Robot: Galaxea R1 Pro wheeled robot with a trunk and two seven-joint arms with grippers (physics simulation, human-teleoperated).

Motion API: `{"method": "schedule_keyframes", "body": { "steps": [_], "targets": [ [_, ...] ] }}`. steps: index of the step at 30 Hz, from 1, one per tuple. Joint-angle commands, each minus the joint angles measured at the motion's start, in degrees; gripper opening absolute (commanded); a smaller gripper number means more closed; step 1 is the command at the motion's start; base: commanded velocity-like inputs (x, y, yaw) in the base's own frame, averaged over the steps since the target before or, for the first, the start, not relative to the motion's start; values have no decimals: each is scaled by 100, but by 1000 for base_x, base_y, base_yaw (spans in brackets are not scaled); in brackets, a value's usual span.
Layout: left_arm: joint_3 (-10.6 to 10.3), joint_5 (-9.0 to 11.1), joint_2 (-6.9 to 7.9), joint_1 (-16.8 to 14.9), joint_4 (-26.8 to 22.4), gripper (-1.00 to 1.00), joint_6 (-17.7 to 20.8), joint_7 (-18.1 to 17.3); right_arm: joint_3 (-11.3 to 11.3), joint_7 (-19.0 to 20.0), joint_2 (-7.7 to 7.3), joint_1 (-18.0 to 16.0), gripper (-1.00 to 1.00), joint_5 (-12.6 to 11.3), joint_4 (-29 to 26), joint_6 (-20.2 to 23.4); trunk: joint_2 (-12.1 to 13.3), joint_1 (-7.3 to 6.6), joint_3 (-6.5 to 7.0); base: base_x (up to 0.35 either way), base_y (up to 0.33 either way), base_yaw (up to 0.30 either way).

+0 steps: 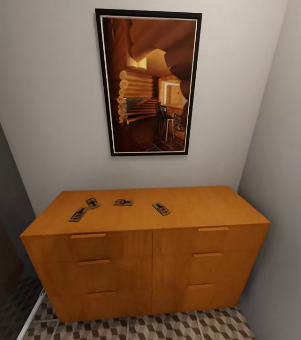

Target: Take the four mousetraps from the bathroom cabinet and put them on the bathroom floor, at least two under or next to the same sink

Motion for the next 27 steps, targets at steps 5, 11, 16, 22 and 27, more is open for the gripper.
{"method": "schedule_keyframes", "body": {
  "steps": [5,11,16,22,27],
  "targets": [
    [-15,55,-1,0,-9,100,-24,-2,9,-35,-20,-1,100,21,-42,-16,-2,1,-4,4,0,0],
    [-32,50,49,0,-269,100,-22,-1,4,22,-57,-1,100,45,-491,18,-2,1,-4,0,0,0],
    [-33,49,107,0,-890,100,-11,-14,10,35,-80,-1,100,58,-1175,124,-2,1,-4,0,0,0],
    [-33,45,115,0,-1339,100,19,-6,10,37,-98,-1,100,60,-1655,351,-2,1,-4,0,0,0],
    [-35,39,119,0,-1740,100,53,0,15,38,-103,-1,100,60,-2181,682,-2,1,-4,0,0,0]
  ]
}}
